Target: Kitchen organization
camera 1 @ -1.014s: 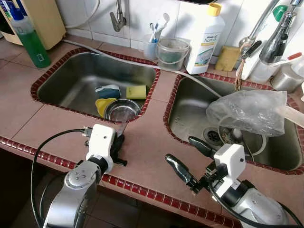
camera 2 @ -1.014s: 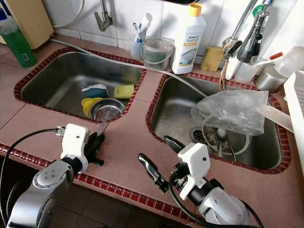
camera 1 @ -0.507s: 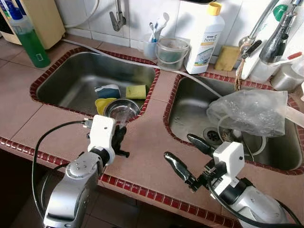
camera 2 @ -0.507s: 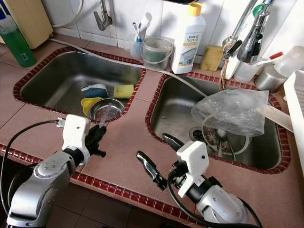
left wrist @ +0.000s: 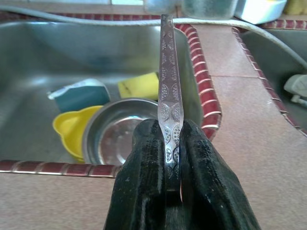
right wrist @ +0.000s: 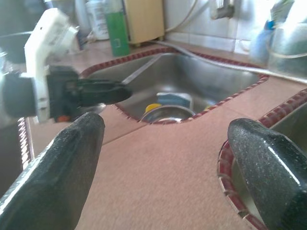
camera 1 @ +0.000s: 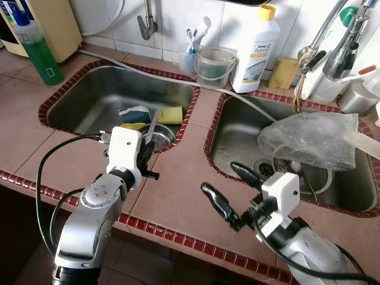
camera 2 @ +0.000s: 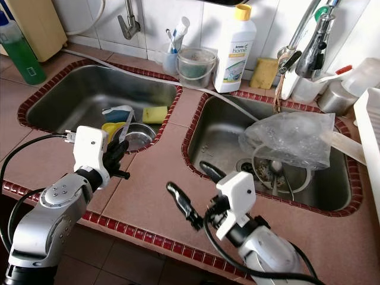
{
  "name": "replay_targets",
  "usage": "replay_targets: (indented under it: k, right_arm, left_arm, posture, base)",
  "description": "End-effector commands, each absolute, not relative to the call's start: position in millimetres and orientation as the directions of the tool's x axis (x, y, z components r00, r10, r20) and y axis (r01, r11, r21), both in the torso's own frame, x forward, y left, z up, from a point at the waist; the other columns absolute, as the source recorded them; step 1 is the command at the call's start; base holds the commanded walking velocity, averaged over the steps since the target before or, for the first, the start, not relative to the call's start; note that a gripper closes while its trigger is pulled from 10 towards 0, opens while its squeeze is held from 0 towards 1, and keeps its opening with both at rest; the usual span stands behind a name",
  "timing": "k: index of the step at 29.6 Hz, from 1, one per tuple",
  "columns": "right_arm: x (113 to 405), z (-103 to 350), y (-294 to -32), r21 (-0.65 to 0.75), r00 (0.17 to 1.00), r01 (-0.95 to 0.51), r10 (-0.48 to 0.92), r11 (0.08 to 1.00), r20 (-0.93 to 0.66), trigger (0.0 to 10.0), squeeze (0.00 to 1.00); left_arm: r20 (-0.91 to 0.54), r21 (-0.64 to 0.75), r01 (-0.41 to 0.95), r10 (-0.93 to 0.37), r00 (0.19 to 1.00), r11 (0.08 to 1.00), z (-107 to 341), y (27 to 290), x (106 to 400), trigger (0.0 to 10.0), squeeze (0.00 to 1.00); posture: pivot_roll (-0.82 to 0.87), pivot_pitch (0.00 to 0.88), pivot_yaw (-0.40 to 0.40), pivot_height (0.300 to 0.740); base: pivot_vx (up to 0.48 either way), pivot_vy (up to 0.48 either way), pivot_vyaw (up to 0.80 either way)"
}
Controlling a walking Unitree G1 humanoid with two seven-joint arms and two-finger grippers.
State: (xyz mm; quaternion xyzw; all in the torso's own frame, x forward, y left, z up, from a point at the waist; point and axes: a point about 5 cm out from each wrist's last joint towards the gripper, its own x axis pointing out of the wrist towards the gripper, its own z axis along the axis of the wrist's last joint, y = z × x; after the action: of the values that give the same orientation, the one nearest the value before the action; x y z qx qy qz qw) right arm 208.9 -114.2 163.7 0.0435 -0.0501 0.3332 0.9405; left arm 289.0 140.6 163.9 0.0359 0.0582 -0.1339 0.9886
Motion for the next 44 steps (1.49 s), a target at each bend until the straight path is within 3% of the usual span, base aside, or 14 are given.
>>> replay_targets:
  k: [1, 19, 37, 44]
  right_arm:
    - [210.2, 164.4, -116.5, 0.040, 0.783, -0.617, 0.608, 0.786, 0.131, 10.0, 0.00]
    - [226.6, 175.8, -116.9, 0.035, 0.814, -0.560, 0.543, 0.827, 0.207, 10.0, 0.00]
    - [235.2, 184.9, -108.1, 0.043, 0.815, -0.545, 0.516, 0.838, 0.262, 10.0, 0.00]
    - [232.4, 190.5, -97.9, 0.072, 0.810, -0.551, 0.512, 0.832, 0.285, 10.0, 0.00]
  left_arm:
    - [-0.113, 0.070, 0.256, -0.247, 0.962, 0.964, 165.3, 142.6, 290.1, 10.0, 0.00]
    - [-0.074, 0.077, 0.273, -0.267, 0.961, 0.959, 169.7, 137.1, 298.3, 10.0, 0.00]
    - [-0.004, 0.218, 0.322, -0.329, 0.944, 0.921, 182.3, 127.3, 346.1, 10.0, 0.00]
    - [0.008, 0.292, 0.383, -0.403, 0.915, 0.876, 190.2, 118.9, 364.7, 10.0, 0.00]
  posture:
    - [-0.14, 0.104, -0.005, 0.740]
    - [-0.14, 0.098, -0.004, 0.740]
    - [-0.16, 0.106, 0.004, 0.740]
    - [-0.18, 0.164, 0.011, 0.740]
  base:
    - [0.000, 0.000, 0.00]
    - [0.000, 0.000, 0.00]
    - [0.000, 0.000, 0.00]
    - [0.000, 0.000, 0.00]
